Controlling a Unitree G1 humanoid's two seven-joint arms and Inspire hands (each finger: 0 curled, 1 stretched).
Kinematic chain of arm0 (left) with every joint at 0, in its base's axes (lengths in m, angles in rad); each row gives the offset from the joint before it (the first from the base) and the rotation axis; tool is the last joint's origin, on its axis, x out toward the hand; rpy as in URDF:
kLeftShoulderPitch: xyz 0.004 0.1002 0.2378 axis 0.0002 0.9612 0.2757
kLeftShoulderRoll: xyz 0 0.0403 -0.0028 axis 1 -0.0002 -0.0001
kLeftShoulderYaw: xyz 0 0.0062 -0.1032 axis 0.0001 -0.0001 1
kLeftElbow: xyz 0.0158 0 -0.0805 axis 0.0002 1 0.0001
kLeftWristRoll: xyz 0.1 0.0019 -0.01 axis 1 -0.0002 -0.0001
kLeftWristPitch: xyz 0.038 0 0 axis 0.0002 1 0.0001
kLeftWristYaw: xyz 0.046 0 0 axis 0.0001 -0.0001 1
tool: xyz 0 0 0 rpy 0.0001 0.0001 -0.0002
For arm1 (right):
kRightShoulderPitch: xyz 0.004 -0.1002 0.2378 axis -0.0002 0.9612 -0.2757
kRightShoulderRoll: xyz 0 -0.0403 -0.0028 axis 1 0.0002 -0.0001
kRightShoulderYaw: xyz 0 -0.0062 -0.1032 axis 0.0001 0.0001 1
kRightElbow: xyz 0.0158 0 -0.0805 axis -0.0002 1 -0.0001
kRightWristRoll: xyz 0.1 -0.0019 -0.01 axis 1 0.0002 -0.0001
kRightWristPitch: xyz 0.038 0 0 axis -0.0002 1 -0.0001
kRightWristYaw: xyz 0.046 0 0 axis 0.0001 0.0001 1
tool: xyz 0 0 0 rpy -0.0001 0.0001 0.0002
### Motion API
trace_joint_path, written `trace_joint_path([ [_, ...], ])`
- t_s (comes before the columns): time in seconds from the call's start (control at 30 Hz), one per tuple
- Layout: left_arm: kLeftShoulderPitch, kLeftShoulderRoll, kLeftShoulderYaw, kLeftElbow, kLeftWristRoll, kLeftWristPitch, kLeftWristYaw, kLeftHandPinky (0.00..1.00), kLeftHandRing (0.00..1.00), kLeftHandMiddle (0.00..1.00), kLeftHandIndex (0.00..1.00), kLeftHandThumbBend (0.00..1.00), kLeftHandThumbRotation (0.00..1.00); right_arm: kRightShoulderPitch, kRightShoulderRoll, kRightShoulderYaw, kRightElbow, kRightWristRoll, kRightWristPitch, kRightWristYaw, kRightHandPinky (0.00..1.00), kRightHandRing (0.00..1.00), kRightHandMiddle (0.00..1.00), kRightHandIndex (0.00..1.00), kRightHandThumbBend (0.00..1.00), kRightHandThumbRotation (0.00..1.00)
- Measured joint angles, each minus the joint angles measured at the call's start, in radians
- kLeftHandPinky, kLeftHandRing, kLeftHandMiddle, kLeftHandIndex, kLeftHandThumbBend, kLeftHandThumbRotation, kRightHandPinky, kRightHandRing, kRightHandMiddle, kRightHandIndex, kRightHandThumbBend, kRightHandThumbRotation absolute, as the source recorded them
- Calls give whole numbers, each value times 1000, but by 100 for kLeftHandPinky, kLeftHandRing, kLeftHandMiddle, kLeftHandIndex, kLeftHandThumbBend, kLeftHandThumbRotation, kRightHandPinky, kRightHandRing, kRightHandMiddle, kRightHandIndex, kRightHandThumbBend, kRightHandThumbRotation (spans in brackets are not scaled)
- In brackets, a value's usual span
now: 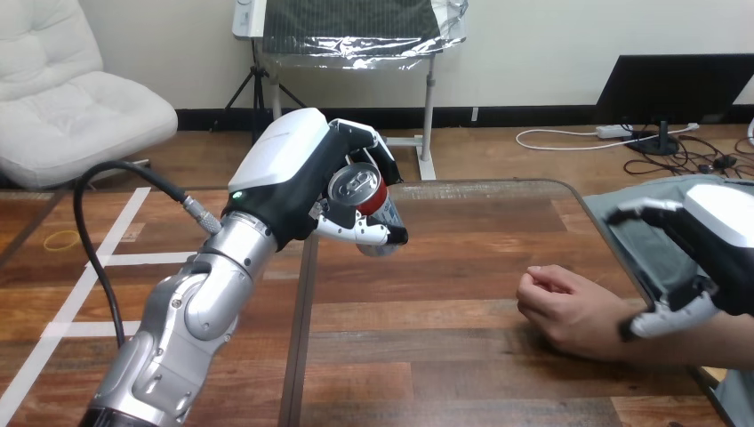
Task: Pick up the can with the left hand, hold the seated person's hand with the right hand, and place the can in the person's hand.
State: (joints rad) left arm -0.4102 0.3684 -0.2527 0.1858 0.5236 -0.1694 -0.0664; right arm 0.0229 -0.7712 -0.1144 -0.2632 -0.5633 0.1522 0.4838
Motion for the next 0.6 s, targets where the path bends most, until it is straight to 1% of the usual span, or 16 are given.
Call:
trace_joint_path([
  [0.13,0,-4,0,0,0,0,0,32,38,45,49,61,0,-26,-33,19,48,-21,0,29,84,90,89,85,88,0],
  [0.23,0,-6,0,0,1,2,-2,32,38,45,49,61,0,-43,-54,33,78,-33,0,52,86,92,91,86,87,0],
  [0.43,0,-11,0,0,2,6,-4,33,38,45,49,61,0,-82,-100,75,139,-62,6,130,90,94,93,88,84,2],
  [0.6,0,-13,-1,0,2,7,-6,33,38,45,49,61,0,-108,-124,106,184,-78,6,179,92,95,94,90,83,4],
])
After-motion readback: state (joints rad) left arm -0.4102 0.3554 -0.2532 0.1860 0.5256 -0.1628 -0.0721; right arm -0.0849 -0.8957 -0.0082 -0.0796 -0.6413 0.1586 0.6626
